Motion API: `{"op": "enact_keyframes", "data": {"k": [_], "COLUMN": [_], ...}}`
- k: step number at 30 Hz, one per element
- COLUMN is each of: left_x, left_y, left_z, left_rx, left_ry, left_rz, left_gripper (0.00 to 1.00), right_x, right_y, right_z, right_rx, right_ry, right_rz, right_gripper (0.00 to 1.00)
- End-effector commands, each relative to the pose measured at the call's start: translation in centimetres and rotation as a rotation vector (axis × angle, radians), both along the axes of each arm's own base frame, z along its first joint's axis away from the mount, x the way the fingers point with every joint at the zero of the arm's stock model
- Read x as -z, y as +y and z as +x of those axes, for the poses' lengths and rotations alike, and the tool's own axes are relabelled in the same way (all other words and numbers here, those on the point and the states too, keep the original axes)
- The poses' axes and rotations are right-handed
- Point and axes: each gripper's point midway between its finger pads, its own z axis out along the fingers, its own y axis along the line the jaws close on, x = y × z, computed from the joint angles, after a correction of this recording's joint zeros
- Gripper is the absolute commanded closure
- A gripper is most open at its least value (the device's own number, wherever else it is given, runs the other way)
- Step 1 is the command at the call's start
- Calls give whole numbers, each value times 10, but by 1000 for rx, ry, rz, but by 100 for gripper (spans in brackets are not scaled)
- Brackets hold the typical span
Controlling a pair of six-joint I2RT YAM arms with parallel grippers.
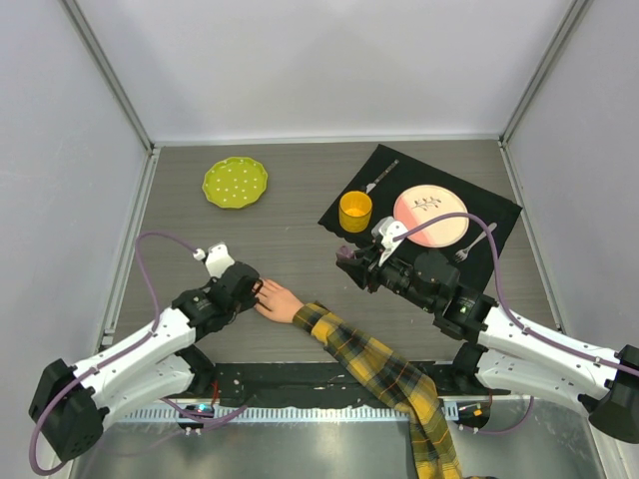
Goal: Paint the nails
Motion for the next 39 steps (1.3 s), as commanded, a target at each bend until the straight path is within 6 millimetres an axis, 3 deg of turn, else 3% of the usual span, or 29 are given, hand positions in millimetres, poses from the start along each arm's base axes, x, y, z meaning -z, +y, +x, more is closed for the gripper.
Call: {"op": "enact_keyframes", "data": {"k": [1,13,39], "left_x": [-8,-2,-14], "left_y": [-1,-6,-3], "left_z": [2,4,6], "left_rx": [-8,-11,-29], "left_ry": [-23,18,-23], "left_rz": [-22,-13,-35], "left_gripper": [100,100,100], "right_x": [-18,-20,-16], "right_y": [1,0,2], "right_z": [2,2,2], "right_rx": [2,5,1], "right_ry": [-38,-41,-34], "right_rz": [62,65,59], "right_gripper": [99,99,99]}}
